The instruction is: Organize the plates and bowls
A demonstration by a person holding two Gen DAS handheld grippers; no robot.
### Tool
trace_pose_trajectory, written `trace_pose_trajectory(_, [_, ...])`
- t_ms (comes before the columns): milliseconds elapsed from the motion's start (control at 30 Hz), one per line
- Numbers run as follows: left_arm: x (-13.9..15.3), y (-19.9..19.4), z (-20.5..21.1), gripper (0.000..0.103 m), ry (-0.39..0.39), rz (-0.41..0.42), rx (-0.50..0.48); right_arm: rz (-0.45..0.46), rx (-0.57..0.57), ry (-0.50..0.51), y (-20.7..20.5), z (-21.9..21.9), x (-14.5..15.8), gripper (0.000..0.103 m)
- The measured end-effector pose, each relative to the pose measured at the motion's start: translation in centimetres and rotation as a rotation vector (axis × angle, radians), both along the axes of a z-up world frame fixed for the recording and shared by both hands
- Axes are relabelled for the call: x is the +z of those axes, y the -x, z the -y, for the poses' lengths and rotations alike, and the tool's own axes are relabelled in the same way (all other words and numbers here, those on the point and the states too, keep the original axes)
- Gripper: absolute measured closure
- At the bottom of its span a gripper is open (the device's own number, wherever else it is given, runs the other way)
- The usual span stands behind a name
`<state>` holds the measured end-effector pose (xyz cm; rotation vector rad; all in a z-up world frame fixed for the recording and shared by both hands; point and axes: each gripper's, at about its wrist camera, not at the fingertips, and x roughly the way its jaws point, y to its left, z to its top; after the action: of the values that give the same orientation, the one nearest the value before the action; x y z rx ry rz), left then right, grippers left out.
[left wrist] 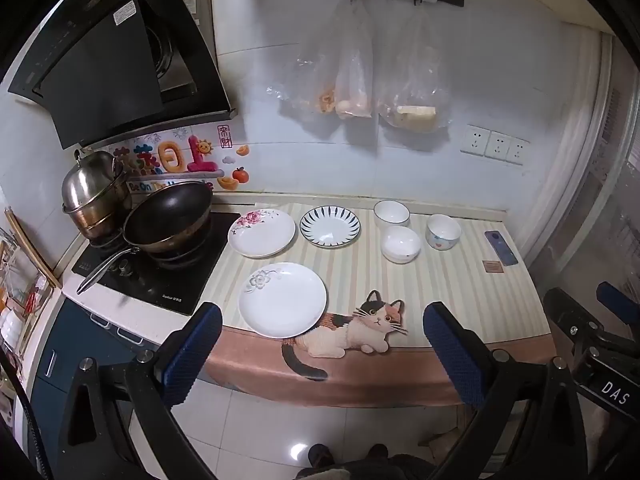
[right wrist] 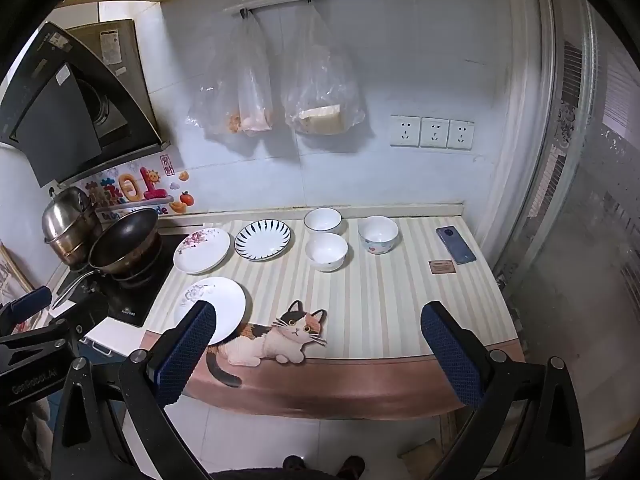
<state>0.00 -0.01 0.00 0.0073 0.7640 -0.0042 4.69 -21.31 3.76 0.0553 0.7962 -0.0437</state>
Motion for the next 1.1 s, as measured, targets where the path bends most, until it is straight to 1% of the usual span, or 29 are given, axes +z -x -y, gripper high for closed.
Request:
trace_pose_trajectory(267, [0.1, 0.1, 0.3, 0.000, -0.011, -0.010, 0.000, -0.015, 0.000, -0.004, -0.1, 0.0, -0.3, 0.000])
trace_pose_trajectory(300, [-0.4, -0.3, 0.3, 0.000, 0.002, -0.010, -0.005, -0.013, 0.001, 0.000, 0.2, 0.2, -0.7, 0.000])
trace_pose_trajectory(500, [-0.7, -0.5, 0.2, 0.000, 0.002, -0.013, -0.003, -0.018, 0.002, 0.001, 0.3, 0.1, -0.9, 0.000])
trace_pose_trajectory(533, [-1.2, -0.1, 0.0, 0.000, 0.002, -0.012, -0.003, -0.018, 0.002, 0.002, 0.4, 0.0, -0.9, 0.000])
trace_pose_trajectory(567, [-0.8, 0.0, 0.1, 0.000, 0.000, -0.015, -0.006, -0.017, 0.002, 0.002, 0.4, -0.1, -0.8, 0.000])
trace_pose_trajectory(1100, [-0.5, 0.0, -0.3, 0.000, 0.002, -0.010, -0.002, -0.019, -0.005, -0.007, -0.1, -0.1, -1.0, 0.000])
